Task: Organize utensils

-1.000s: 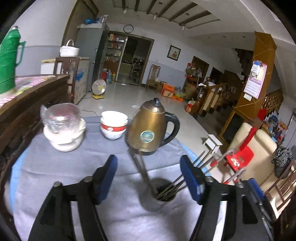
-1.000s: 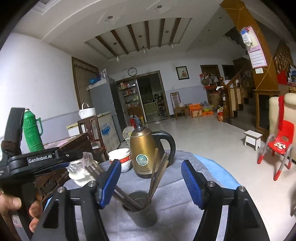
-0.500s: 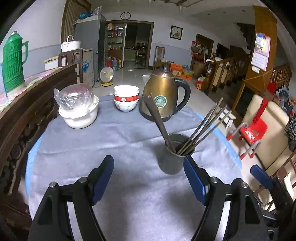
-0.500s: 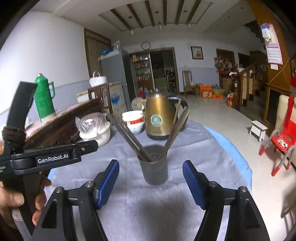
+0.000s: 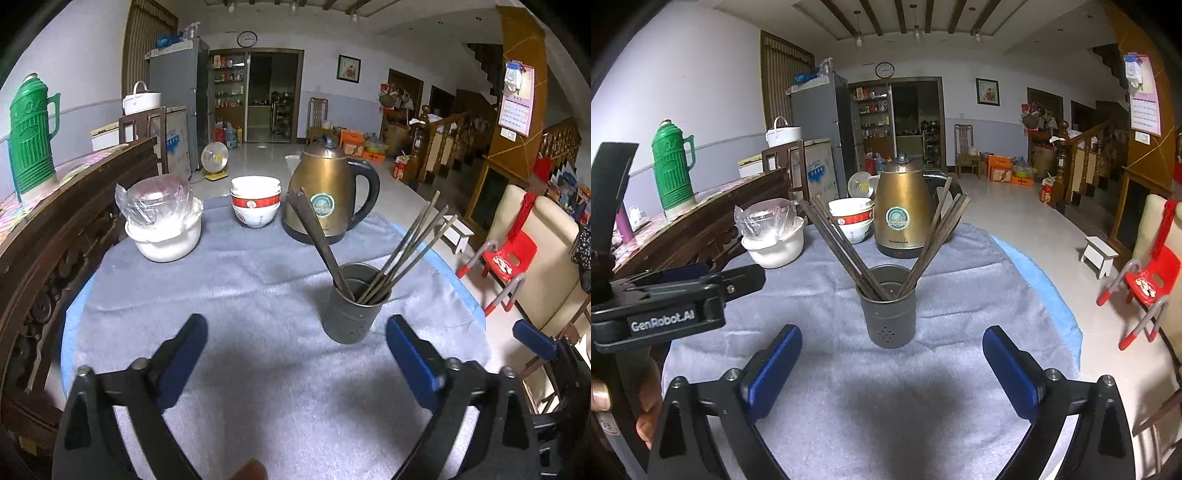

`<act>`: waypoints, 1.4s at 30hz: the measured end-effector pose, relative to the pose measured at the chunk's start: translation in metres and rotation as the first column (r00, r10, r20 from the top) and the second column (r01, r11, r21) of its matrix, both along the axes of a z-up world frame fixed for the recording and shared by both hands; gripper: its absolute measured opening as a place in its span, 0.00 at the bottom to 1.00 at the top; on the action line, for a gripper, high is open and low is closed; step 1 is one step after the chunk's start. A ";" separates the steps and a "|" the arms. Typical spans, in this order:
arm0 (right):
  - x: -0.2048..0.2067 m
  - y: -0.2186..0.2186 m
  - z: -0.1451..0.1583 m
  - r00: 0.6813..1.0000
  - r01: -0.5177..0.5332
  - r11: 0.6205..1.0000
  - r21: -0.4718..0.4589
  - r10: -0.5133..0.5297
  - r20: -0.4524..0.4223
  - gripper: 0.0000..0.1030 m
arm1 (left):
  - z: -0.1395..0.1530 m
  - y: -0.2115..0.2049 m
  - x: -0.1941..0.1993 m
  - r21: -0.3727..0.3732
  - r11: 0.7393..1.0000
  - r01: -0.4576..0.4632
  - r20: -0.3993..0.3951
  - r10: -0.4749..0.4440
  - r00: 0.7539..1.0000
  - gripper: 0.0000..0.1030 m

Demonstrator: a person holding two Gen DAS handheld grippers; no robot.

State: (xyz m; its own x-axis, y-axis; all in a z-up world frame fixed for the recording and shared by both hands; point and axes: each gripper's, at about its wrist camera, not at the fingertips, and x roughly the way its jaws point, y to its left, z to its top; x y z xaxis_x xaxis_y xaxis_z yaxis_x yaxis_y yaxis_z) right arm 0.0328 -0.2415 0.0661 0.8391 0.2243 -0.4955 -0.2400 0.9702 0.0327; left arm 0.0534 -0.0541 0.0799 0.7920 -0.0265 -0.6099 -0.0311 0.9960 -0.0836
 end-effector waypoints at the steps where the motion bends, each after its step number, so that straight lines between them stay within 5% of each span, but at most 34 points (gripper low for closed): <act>1: 0.000 0.000 0.001 1.000 0.001 1.000 0.000 -0.001 0.002 0.97 | 0.001 0.000 -0.001 0.007 1.000 -0.009 0.016 0.009 1.000 0.96; 42: 0.008 -0.004 0.016 0.998 0.029 0.999 -0.023 -0.028 0.053 1.00 | 0.003 -0.008 0.004 0.013 1.000 0.020 0.020 -0.021 1.000 0.97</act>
State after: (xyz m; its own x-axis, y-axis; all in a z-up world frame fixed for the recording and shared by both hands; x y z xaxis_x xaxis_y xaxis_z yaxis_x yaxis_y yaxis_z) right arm 0.0410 -0.2460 0.0821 0.8701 0.1891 -0.4551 -0.2134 0.9770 -0.0020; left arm 0.0571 -0.0626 0.0832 0.8037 -0.0350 -0.5940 -0.0091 0.9974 -0.0712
